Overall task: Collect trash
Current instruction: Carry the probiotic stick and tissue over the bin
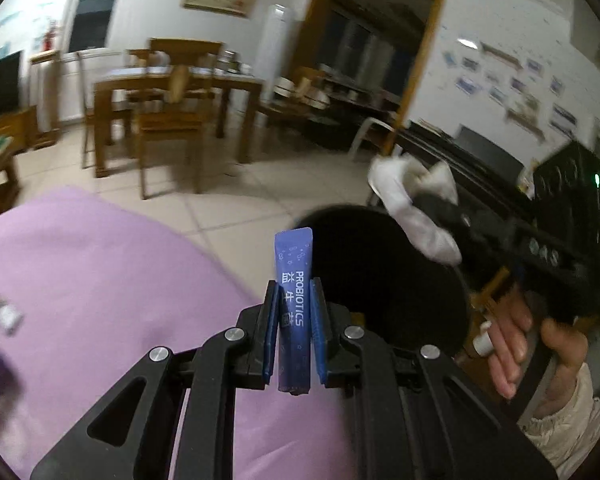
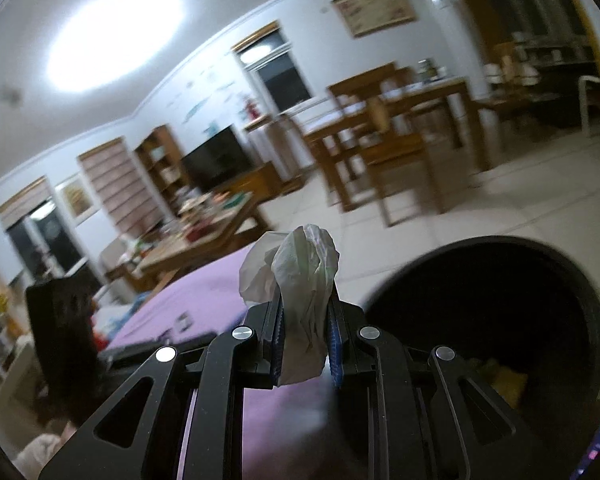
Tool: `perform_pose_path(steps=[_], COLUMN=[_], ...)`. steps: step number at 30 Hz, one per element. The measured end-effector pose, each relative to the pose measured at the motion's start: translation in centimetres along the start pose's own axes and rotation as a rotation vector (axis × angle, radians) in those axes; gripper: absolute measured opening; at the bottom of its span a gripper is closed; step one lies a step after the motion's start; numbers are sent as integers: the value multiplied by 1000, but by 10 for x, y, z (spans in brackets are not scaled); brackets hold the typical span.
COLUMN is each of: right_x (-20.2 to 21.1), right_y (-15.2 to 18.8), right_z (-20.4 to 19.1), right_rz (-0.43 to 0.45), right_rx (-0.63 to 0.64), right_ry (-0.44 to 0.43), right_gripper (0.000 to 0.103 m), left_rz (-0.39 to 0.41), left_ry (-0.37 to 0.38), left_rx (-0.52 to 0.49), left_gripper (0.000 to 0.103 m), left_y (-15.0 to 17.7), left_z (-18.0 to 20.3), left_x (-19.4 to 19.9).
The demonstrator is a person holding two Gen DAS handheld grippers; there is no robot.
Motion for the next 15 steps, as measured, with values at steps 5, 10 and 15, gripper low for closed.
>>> perform_pose_path(steps=[5, 10, 15], right_x=[18, 24, 28], right_y=[11, 25, 37], right_z=[61, 96, 115], right_rz=[5, -1, 1], right_rx=[-60, -100, -130], right_ry=[84, 122, 135], right_gripper=[18, 18, 18], left_rz=[-53, -102, -127], left_ry=[72, 103, 103], left_rx=[-43, -56, -59], left_gripper=[15, 15, 15], left_y=[9, 20, 24], left_z=[47, 64, 64], left_x=[-33, -51, -59])
Point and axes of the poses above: each gripper's, at about its wrist camera, not at the fingertips, and x roughly against the way its jaws point, z to its right, y to its underside, the point moved 9 cm from there along -x, roughly the way its jaws point, and after that the axes turned 5 degrees about -y, right-handed, at the moved point
